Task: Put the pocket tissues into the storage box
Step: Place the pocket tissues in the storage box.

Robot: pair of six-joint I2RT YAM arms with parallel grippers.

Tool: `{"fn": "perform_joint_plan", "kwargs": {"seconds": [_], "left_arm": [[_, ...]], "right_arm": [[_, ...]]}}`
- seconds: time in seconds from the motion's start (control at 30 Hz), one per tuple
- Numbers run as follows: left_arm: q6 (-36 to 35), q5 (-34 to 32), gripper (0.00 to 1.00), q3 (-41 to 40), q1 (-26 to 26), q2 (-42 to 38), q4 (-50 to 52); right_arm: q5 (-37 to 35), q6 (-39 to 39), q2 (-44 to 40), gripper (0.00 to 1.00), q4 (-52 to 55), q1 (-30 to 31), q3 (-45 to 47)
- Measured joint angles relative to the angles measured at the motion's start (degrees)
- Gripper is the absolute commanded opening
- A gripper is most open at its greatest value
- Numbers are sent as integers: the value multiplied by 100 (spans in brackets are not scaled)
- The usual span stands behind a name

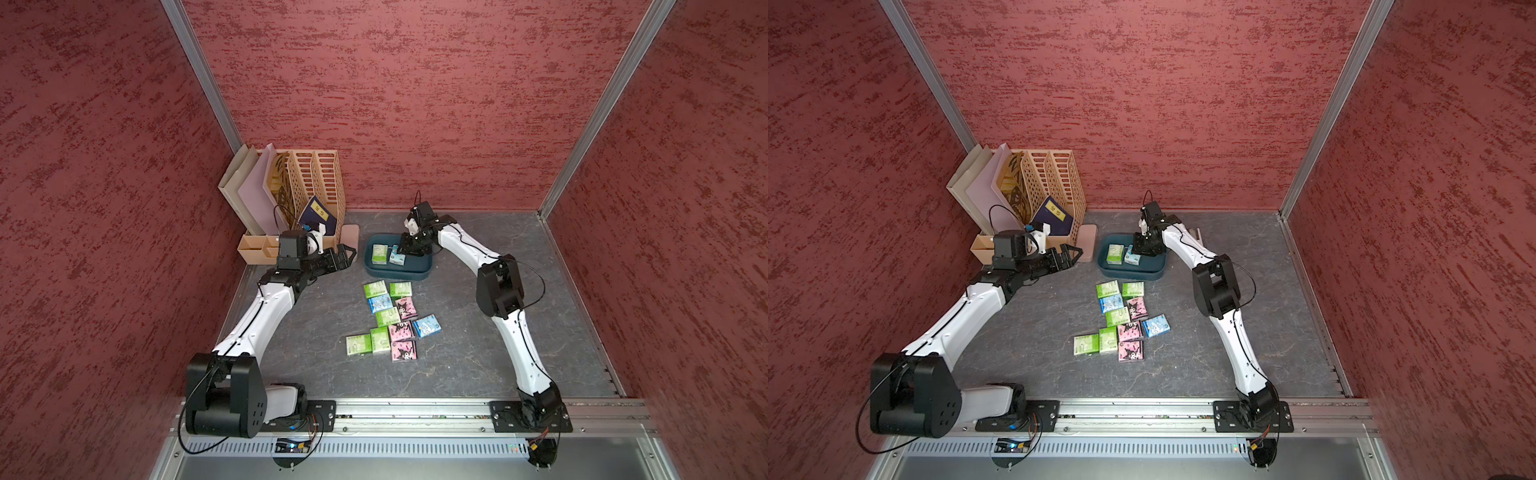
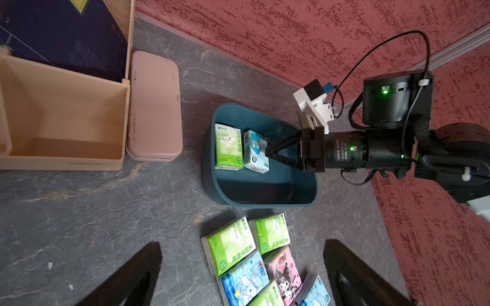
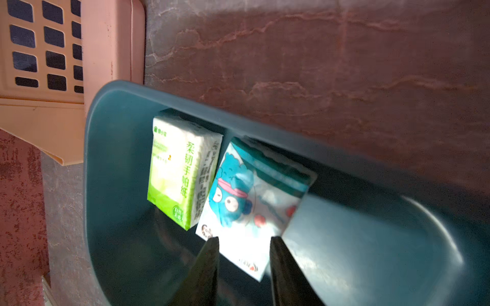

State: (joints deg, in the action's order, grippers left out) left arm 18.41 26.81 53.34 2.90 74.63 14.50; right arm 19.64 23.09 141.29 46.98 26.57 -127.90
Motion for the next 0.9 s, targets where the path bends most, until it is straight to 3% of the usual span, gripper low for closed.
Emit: {"fn": "perform_joint_plan", "kwargs": {"seconds": [0.33, 0.9], "left_arm": [[0, 17, 100, 0, 0, 0, 0], [0, 87, 100, 0, -2, 0, -2]], "right_arm": [[-188, 4, -387, 37, -17, -4, 431], [-61, 68, 396, 35, -22, -15, -208]]}}
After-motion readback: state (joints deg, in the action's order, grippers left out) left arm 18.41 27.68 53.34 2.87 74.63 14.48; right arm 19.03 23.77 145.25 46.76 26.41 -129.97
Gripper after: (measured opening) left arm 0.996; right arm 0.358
